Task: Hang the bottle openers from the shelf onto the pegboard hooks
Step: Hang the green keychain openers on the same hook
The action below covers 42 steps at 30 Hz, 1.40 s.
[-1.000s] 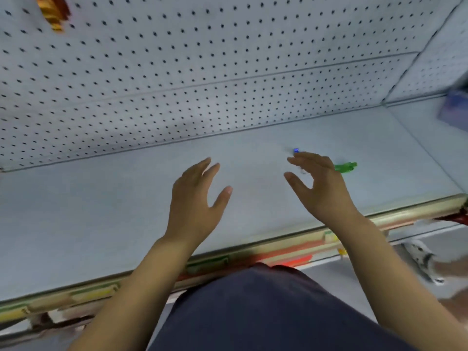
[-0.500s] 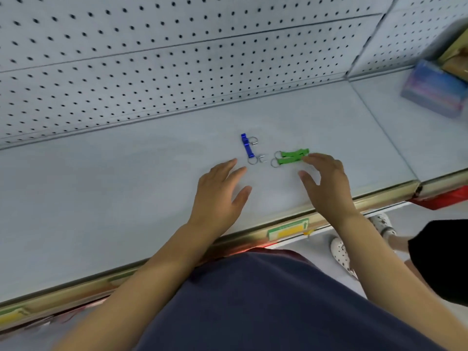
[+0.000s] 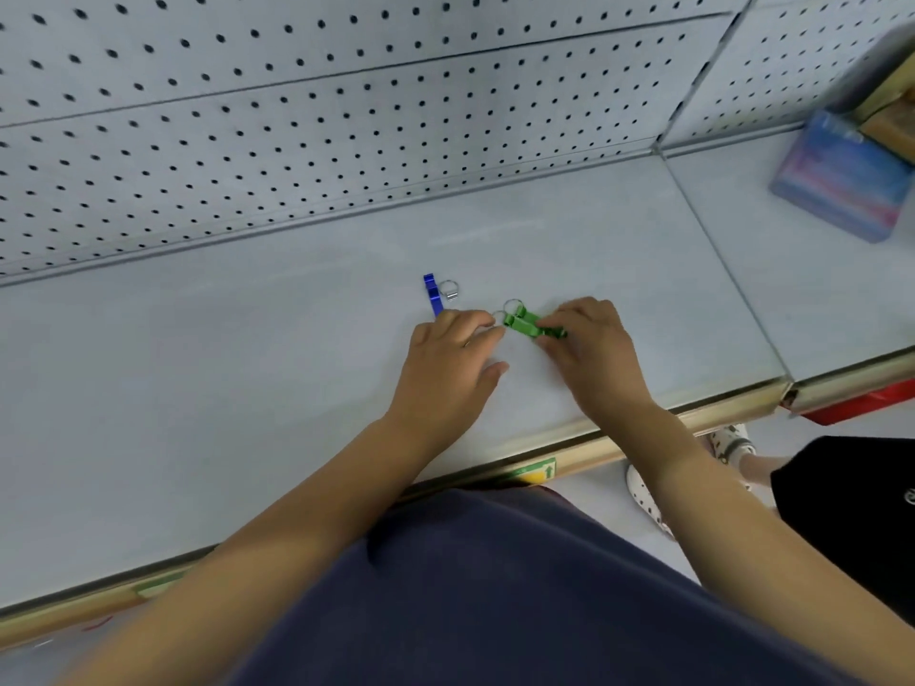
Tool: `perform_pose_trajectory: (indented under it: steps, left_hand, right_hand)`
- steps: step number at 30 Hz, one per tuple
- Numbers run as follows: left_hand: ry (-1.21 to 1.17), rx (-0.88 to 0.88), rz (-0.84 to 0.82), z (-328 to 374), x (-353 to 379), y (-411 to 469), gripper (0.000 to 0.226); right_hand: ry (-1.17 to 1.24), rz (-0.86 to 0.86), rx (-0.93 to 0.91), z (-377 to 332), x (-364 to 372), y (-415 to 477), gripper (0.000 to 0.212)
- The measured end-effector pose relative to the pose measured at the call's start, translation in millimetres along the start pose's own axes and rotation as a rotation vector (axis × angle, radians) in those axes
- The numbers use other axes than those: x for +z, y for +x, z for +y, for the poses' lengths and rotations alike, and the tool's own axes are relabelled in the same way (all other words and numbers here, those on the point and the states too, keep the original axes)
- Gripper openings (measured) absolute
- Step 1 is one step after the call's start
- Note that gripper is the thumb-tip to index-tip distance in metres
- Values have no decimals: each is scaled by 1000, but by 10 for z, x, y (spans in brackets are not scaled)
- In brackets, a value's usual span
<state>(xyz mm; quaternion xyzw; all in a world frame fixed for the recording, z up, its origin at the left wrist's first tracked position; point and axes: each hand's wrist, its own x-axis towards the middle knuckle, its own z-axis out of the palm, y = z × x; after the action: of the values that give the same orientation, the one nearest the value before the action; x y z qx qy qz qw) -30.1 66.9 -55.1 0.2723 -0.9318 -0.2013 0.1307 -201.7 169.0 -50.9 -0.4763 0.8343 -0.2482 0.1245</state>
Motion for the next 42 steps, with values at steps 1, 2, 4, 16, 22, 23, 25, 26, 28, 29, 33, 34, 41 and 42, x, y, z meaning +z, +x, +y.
perform_pose_trajectory:
  steps: [1, 2, 4, 16, 22, 23, 25, 26, 28, 29, 33, 34, 41, 42]
  left_hand:
    - [-2, 2, 9, -9, 10, 20, 38]
    - [-11, 5, 24, -17, 11, 36, 36]
    - [-63, -1, 63, -22, -13, 61, 30]
    - [-1183, -730, -144, 320, -469, 117, 30]
    - [-1177, -731, -62, 278, -656, -48, 20]
    - [-1168, -727, -52, 263, -702, -86, 18]
    - [-1155, -719, -53, 222, -816, -176, 15]
    - [-1147, -704, -62, 193, -879, -230, 16]
    - [-1115, -655, -85, 130, -1020, -360, 17]
    - [-1094, -632, -91, 97, -1097, -432, 17]
    - [-1028, -572, -65, -59, -1417, -752, 22]
    - [-1014, -569, -57, -109, -1495, -838, 24]
    - [-944, -613, -8, -482, -2111, -1572, 12]
    - [-938, -627, 22, -545, -2189, -1680, 13]
  right_hand:
    - [7, -2, 11, 5, -5, -26, 16]
    - [21, 5, 26, 9, -8, -53, 16]
    - [93, 37, 67, -7, -23, -108, 14]
    - [496, 54, 135, -631, -119, -341, 13]
    - [595, 43, 173, -872, -180, -413, 7]
    - [630, 37, 203, -922, -203, -426, 7]
    - [662, 26, 236, -1028, -232, -445, 8]
    - [657, 15, 237, -1082, -239, -452, 9]
    - [658, -26, 233, -1210, -241, -466, 12]
    - [672, -49, 231, -1284, -238, -475, 15]
    - [771, -119, 227, -1632, -129, -555, 18]
    - [790, -134, 212, -1731, -94, -587, 17]
    - [831, -256, 11, -2516, 192, -827, 9]
    - [858, -262, -13, -2632, 230, -856, 8]
